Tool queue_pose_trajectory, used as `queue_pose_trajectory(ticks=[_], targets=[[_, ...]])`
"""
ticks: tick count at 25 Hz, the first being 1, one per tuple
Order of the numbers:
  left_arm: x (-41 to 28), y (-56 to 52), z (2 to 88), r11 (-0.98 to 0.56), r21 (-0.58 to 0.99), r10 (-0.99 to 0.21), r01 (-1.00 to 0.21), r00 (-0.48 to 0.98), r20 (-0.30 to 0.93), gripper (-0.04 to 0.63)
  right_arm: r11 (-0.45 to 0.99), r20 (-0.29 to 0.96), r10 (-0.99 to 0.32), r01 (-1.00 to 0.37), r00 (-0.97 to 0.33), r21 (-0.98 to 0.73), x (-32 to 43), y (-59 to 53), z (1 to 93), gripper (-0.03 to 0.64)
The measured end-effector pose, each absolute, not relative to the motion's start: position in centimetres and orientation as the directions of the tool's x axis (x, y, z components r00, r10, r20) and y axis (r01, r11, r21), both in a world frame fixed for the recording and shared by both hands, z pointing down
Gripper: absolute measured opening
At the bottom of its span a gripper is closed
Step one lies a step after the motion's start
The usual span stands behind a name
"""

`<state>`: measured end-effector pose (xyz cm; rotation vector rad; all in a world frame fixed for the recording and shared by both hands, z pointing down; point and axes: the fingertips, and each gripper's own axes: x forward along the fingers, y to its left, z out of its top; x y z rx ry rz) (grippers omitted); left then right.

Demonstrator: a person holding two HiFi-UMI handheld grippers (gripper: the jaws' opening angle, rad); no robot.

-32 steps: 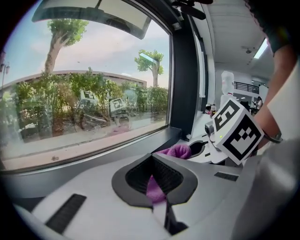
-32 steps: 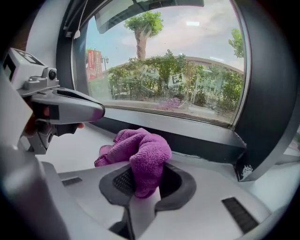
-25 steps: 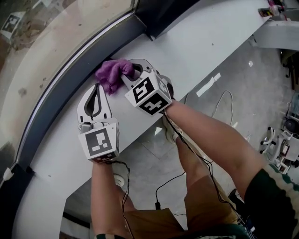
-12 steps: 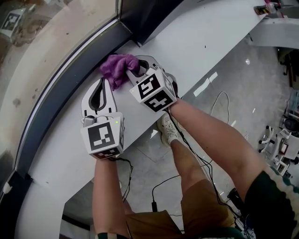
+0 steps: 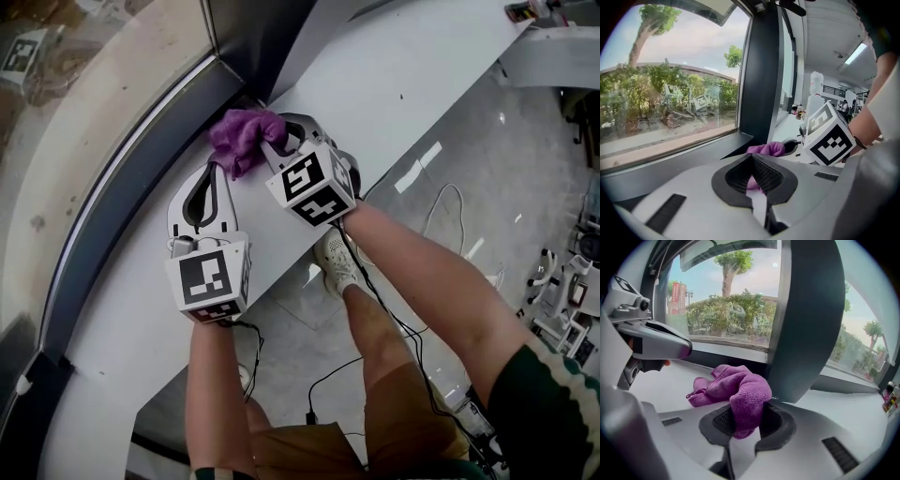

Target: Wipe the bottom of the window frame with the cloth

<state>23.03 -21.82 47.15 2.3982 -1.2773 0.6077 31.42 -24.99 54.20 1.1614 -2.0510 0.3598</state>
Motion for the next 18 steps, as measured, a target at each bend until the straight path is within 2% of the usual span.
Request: queue_pose_trajectory(ticks=[4,18], targets=[[24.2,-22.1,47.0,-0.543,0.114,-0.680,-0.832,0.516,0.521,0.006,0.517,0.726,-0.618,-0.852,-0.301,0.087,32.7,-25.3,54.4,0.089],[25.2,-18.9,47.6,-0.572,0.114,-0.637,-0.813,0.527,0.563,0.006,0.590,0.758,-0.537,-0.807,-0.370,0.024,33.7,-21.5,54.7,0.089]])
